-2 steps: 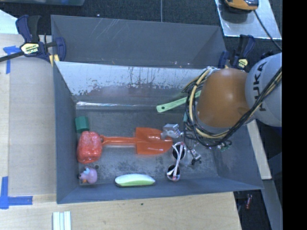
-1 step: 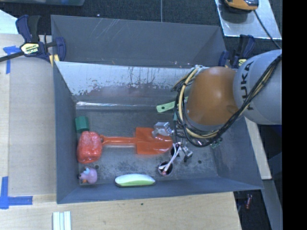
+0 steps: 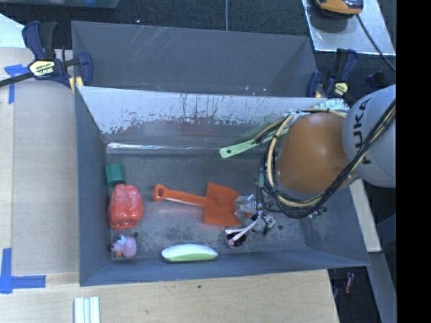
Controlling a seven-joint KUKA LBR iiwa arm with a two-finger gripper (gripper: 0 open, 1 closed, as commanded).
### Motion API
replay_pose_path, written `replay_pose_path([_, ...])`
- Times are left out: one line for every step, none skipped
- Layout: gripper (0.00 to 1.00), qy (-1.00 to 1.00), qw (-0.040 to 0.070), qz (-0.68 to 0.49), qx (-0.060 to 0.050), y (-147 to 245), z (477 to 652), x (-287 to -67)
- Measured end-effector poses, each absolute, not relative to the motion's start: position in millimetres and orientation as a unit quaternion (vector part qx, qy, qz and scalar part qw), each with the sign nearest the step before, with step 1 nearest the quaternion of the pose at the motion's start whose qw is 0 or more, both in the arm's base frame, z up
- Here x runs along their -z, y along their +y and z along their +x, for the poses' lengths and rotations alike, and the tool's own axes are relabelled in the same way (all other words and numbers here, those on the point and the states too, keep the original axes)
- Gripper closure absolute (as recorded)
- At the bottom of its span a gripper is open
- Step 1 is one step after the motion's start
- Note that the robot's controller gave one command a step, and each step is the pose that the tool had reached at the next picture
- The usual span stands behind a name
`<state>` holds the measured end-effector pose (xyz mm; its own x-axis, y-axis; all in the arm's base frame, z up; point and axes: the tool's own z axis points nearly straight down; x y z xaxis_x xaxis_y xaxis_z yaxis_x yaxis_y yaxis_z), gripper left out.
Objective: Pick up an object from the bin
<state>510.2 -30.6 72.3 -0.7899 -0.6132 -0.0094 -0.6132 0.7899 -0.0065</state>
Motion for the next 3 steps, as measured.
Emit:
replay_pose_path([1.0,0.946,0.005,-0.324,0.002,-30.5,510.2,-72.3])
replay_pose_path([1.0,0.946,0.002,-0.324,0.0,-30.3,507.6,-98.3])
replay_pose_path([1.0,0.946,0.003,-0.323,0.0,-30.6,508.4,-133.8])
